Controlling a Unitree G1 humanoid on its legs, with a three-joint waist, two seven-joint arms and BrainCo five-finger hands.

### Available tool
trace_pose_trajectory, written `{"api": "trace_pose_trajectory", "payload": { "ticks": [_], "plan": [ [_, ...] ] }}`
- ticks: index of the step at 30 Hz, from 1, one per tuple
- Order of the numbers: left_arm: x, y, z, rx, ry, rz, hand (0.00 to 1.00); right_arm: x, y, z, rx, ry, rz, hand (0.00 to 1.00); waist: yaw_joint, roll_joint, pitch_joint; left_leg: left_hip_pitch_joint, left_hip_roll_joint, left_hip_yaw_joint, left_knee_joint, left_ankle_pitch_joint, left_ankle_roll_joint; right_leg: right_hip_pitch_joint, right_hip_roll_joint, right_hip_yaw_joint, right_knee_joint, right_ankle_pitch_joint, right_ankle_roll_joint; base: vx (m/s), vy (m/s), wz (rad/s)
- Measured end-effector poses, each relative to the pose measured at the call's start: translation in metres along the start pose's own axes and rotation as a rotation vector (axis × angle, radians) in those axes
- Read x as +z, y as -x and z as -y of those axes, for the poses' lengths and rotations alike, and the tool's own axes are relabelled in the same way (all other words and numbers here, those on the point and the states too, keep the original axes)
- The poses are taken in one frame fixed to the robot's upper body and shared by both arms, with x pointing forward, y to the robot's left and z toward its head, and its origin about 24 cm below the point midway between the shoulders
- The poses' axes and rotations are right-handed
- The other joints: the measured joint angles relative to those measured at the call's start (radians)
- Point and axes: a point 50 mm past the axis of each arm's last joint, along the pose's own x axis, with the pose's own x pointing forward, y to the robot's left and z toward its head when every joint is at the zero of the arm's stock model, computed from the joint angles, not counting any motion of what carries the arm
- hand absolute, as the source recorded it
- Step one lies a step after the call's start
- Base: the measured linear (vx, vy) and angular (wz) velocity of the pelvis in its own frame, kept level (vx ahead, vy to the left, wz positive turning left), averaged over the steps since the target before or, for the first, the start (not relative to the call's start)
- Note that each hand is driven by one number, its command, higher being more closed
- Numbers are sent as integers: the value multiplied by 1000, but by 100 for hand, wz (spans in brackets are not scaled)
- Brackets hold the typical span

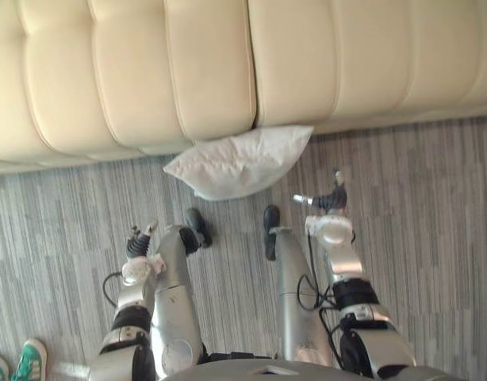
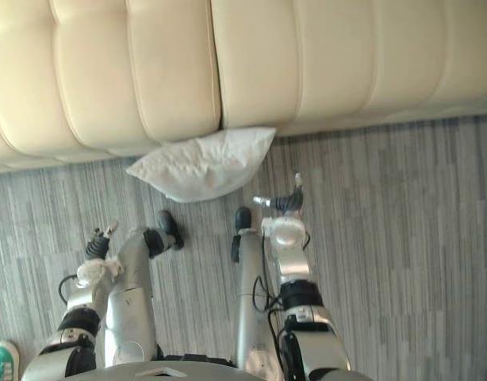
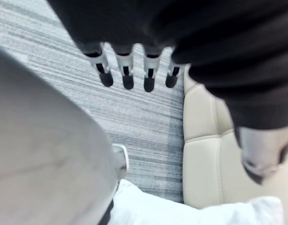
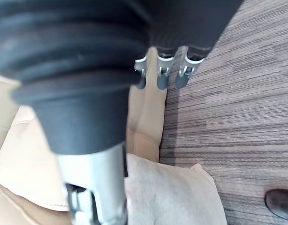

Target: Pick up cushions and gather them together orderly.

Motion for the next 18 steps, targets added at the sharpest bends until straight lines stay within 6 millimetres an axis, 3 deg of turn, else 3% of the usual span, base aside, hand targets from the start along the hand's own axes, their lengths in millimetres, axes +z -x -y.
{"api": "trace_pose_trajectory", "payload": {
  "ticks": [1, 5, 11, 18],
  "plan": [
    [7, -2, 0, -1, 1, 23, 0, 5, -4, 2, -9, -2, 16, 0, 1, 0, 7, -19, 1, -3, 8, 1, 1, -18, 0, 0, 9, 0, 0, -80, -23, 4],
    [66, -14, 1, -6, 1, 199, 0, 51, -29, 16, -87, -28, 147, 0, 12, -1, 55, -168, 1, -8, 45, 16, 21, -175, -8, 2, 69, 3, 2, -50, -35, 6],
    [127, -16, 11, -25, 10, 379, 0, 88, -48, 23, -139, -50, 223, 0, 22, -2, 79, -340, 3, -41, 120, 31, 35, -346, -17, -6, 178, -13, 8, -22, -29, 11],
    [173, -7, 33, -63, -22, 527, 0, 118, -55, 13, -138, -40, 283, 0, 18, -4, 84, -491, 3, -77, 209, 26, 36, -499, -33, -16, 310, -54, 4, -63, -18, 16]
  ]
}}
